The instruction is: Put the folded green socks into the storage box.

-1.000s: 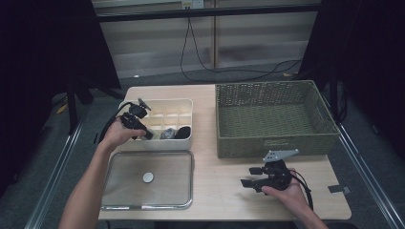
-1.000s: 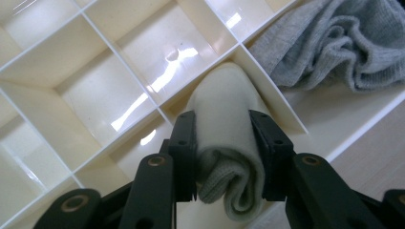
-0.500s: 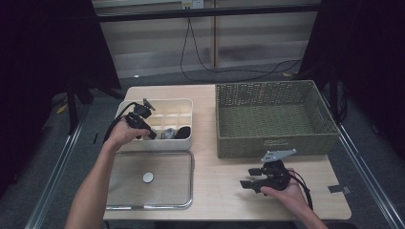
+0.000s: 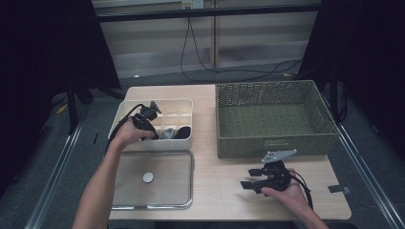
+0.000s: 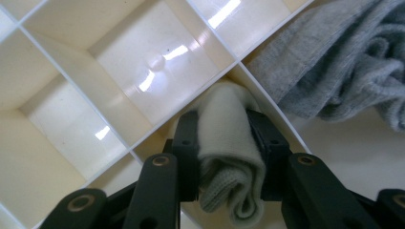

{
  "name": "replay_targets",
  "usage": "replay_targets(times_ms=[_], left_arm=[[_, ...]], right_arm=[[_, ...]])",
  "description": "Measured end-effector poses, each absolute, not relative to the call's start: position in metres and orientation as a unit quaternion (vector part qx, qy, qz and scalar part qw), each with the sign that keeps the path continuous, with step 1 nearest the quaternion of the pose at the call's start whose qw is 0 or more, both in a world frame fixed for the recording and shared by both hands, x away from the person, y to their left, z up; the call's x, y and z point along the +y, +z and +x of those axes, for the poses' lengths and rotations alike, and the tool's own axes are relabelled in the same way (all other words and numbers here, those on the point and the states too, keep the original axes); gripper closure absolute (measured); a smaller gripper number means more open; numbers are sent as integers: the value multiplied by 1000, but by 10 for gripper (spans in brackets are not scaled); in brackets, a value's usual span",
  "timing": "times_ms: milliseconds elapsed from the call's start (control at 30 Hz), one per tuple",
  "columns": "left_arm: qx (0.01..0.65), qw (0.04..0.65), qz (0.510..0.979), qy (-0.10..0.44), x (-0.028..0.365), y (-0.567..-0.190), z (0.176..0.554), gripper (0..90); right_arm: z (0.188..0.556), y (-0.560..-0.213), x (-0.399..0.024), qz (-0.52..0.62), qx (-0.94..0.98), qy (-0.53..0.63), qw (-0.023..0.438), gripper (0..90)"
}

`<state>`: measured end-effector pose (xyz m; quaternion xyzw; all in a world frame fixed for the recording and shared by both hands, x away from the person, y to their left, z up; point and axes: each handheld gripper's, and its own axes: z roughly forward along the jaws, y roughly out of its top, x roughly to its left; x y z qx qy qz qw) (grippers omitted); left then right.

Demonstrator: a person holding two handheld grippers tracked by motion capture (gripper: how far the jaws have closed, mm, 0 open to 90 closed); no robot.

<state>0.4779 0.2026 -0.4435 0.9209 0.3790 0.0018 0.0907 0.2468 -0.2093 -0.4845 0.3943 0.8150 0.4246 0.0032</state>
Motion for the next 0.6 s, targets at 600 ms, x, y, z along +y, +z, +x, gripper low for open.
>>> replay_targets(times_ms=[600], left_arm=[[369,115,922,-1,210,-450,474,658]], right_arm=[[250,-484,-211,403,809,428,4,344]])
